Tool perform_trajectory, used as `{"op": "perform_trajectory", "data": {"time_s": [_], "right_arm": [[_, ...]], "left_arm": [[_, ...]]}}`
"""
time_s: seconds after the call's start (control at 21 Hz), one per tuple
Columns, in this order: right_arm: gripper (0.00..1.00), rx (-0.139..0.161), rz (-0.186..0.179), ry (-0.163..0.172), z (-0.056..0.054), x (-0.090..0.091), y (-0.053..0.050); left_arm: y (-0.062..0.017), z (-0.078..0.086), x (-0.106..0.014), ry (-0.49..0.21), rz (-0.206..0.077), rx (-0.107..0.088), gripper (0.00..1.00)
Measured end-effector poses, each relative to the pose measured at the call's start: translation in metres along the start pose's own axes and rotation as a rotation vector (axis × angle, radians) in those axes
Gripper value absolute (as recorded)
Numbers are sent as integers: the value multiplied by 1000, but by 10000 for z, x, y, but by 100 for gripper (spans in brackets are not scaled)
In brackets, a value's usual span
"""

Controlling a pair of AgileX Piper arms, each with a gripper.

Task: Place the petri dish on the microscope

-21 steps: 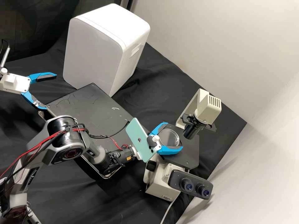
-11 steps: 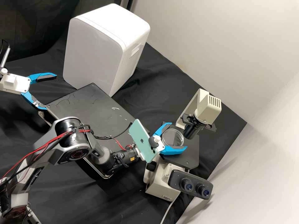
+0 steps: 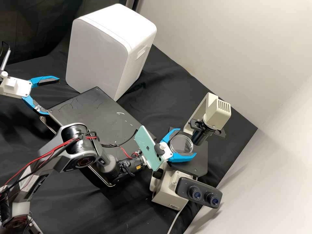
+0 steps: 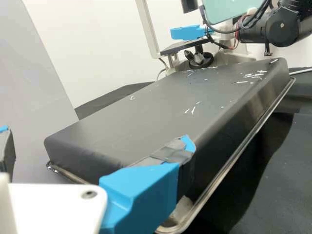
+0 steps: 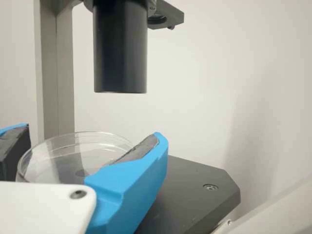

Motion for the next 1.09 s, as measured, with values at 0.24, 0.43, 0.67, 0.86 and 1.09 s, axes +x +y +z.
{"op": "perform_trajectory", "data": {"time_s": [0.24, 0.43, 0.67, 0.86, 1.09], "right_arm": [[100, -14, 3, 4, 11, 0, -11], [100, -14, 3, 4, 11, 0, -11], [100, -16, 3, 4, 11, 0, -11], [100, -16, 3, 4, 11, 0, -11], [100, -16, 3, 4, 11, 0, -11]], "left_arm": [[-8, 0, 3, 0, -4, -2, 100], [-16, 2, 5, -4, -7, -2, 100], [-16, 2, 5, -4, -7, -4, 100], [-31, 12, 11, -17, -15, -1, 100], [-18, 6, 31, -21, -9, -20, 100]]}}
